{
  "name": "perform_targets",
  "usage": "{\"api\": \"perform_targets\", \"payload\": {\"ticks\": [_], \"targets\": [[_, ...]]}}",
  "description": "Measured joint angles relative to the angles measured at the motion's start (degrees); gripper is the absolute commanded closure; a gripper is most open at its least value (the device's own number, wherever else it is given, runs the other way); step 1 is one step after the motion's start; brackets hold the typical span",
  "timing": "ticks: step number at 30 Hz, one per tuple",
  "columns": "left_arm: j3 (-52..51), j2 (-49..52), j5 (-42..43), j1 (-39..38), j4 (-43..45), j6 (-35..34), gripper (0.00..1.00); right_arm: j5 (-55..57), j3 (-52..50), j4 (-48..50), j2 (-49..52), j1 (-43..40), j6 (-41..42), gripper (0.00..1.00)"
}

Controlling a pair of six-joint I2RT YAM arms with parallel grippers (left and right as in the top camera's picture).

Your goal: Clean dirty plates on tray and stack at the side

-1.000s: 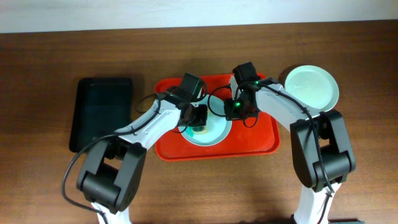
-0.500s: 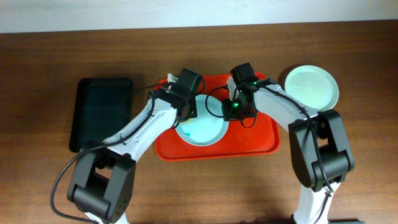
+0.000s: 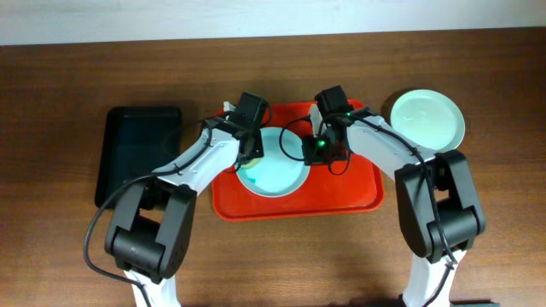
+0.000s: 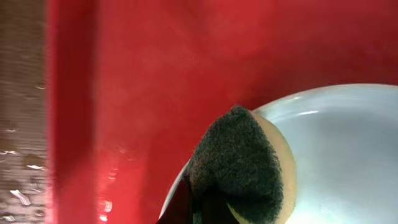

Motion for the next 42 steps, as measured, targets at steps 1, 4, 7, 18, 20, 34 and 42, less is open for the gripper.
{"api": "perform_targets", "payload": {"ticks": [1,4,7,18,20,34,42], "targets": [[0.22,0.00,-0.50,0.24,-0.70,0.17,1.00,-0.31,0.00,0.11,0.00,0.13,0.20,0.96],[3.48,-0.28,-1.99,1.79,-5.27,0.57,1.00,-0.57,0.00,-0.02,0.04,0.20,0.63,0.96],[5.99,-4.07,-5.88,6.47,-7.17,0.79,1.00,0.48,0.00,-0.90,0.04,-0.48,0.39,0.96],[1.86,-9.27,1.68,33.48,-13.42,-0.35,1.00,1.07,0.00,-0.68,0.04,-0.52,0.42,0.96],[-0.20,-7.85,3.67,35.98,-10.99,-0.57,1.00,1.09,0.00,-0.63,0.04,-0.52,0.37,0.96],[7.69,-9.75,9.77,36.17,-15.28,-1.22,0.01,18.36,14.43,-19.98,-5.22,2.67,-2.89,0.96],[9.05,-15.28,10.16,36.17,-15.47,-1.22,0.01,69.72,26.49,-29.07,-9.60,26.80,-8.13,0.96]]}}
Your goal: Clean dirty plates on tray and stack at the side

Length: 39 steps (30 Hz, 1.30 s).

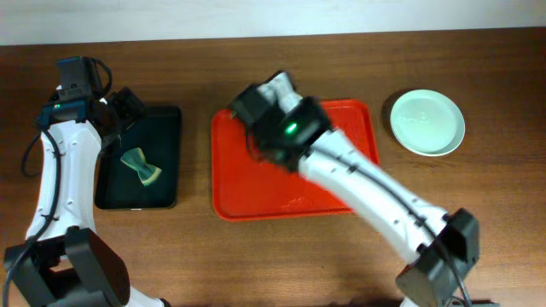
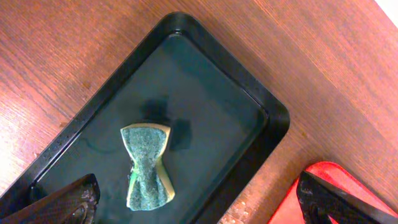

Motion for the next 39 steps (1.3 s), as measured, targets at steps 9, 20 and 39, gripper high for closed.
{"api": "perform_targets", "payload": {"ticks": [9,20,39], "targets": [[0.00,0.00,0.07,0.00,0.00,0.00,0.01,8.31,0.00,3.80,0.02,8.22,-3.72,0.96],[0.00,0.00,0.24,0.00,-0.02,0.00,0.01,-67.38,-14.86,18.38,5.55,-29.18,1.64,0.96],[-1.29,0.02,20.83,-8.13,-8.59,7.04,0.19,-65.05,-32.17,42.05,6.34,-23.06,18.14,0.96]]}}
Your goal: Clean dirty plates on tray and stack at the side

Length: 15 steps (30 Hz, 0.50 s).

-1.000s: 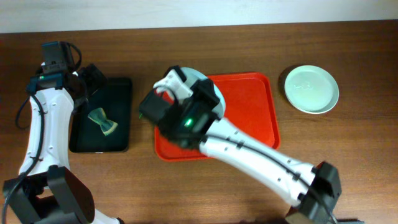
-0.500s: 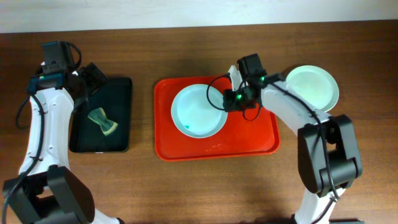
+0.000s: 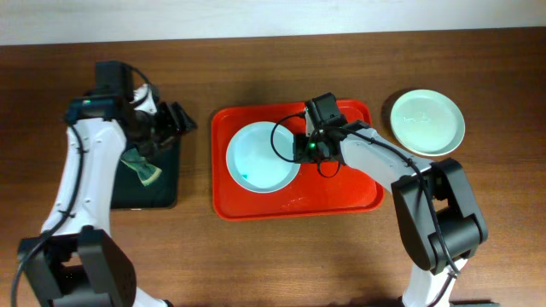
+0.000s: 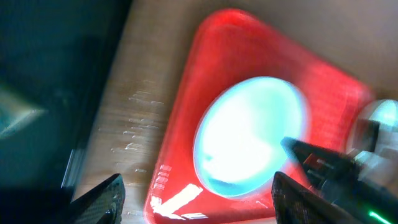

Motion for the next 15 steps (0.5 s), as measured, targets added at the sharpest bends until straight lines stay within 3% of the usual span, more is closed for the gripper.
{"api": "perform_targets", "payload": {"ticks": [3,6,13,15], "targets": [[-0.76,0.20,-18.34,-1.53,-0.13,-6.99,0.26,0.31,0.00,-0.11,0.00,0.00,0.04,0.96],[-0.76,1.46,-26.38,1.60,1.03,-13.62,0.34,0.31,0.00,-0.09,0.00,0.00,0.07,0.96],[-0.85,13.16,-28.20,5.57,6.10,-17.73,0.41,0.33,-0.02,-0.24,0.00,0.00,0.07,0.96],[-1.01,15.04,-28.17,6.47,7.28,-17.90,0.48,0.33,-0.02,-0.26,0.00,0.00,0.07,0.96]]}}
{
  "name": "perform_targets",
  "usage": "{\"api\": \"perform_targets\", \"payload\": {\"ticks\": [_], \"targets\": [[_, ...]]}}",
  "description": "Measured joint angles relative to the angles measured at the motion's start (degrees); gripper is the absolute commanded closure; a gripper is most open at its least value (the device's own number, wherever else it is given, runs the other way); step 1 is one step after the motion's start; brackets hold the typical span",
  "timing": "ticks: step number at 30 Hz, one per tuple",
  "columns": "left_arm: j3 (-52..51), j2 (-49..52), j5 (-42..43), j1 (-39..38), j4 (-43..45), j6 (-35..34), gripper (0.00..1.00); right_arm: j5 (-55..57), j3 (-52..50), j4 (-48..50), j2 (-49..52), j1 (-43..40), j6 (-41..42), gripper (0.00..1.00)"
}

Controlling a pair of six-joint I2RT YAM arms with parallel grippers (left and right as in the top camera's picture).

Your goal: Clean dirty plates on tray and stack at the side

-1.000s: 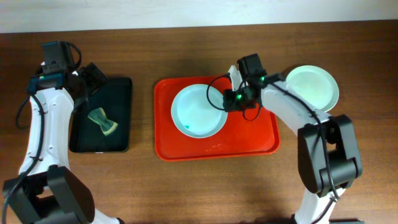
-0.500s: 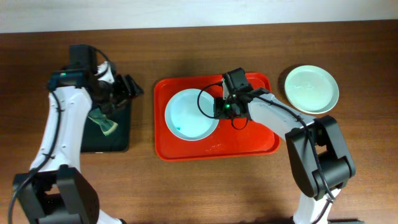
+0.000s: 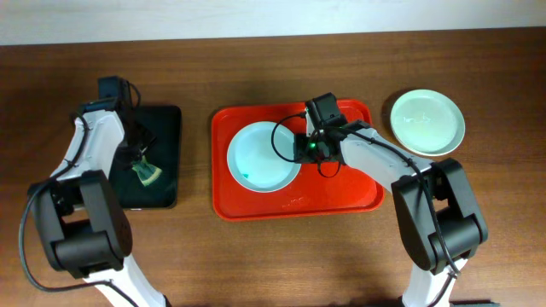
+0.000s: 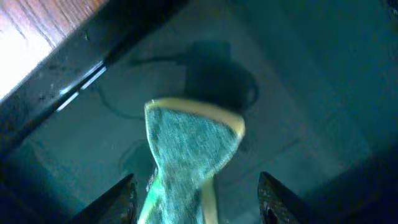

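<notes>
A pale plate [image 3: 263,158] lies in the red tray [image 3: 341,189]. My right gripper [image 3: 307,148] sits at the plate's right rim and seems shut on it, though the wrist hides the fingertips. A green and yellow sponge [image 4: 189,155], pinched like a bow, lies in the black tray [image 4: 311,74] on the left. My left gripper [image 4: 199,208] hangs low over it, open, one finger on each side of the sponge [image 3: 143,175]. A second pale plate [image 3: 426,119] rests on the table at the right.
The black tray [image 3: 166,183] stands left of the red tray, with a strip of wooden table [image 3: 196,170] between them. The second plate lies just off the red tray's right rim. A pale wall edge runs along the back of the table.
My left gripper was open above the gap by the black tray's right edge. Now it is down inside the black tray, open astride the sponge. The right gripper and the plate have not moved.
First my left gripper held the sponge against the plate in the red tray, with the right gripper at the rim. Then the sponge lay in the black tray, left gripper open above it, right arm raised. Later the plate lay on the tray again; now my left gripper straddles the sponge.
</notes>
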Motion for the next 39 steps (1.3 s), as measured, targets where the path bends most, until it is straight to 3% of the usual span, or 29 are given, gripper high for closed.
{"api": "perform_targets", "payload": {"ticks": [3,6,8,12,16,23,27,31,39], "targets": [[0.00,2.25,0.13,1.29,0.13,-0.24,0.52,0.00,0.00,0.33,0.00,0.00,0.00,0.96],[0.00,4.59,0.50,1.31,-0.15,-0.26,0.69,0.00,-0.09,0.68,0.00,0.00,-0.04,0.96],[0.00,5.44,0.81,1.29,-0.11,-0.28,1.00,0.00,-0.11,0.70,0.00,0.00,0.00,0.96],[0.46,5.55,0.83,1.29,-2.12,-0.31,1.00,0.00,-0.11,0.66,0.00,0.00,0.00,0.96],[6.64,6.40,1.77,1.29,-10.86,0.66,1.00,0.00,-0.31,0.61,0.00,0.00,0.00,0.96],[10.62,3.08,21.66,-3.45,-13.49,15.39,1.00,0.17,-0.59,2.08,0.00,0.11,6.47,0.96],[6.73,3.04,26.38,-13.73,-9.31,18.43,1.00,0.79,-0.63,3.04,0.00,3.08,8.81,0.96],[2.01,3.04,27.47,-22.25,-0.57,17.27,1.00,0.87,-0.63,2.78,0.00,4.76,8.98,0.96],[-6.21,1.73,21.24,-30.23,11.96,11.82,1.00,1.70,-0.79,2.36,0.07,4.74,9.01,0.96]]}}
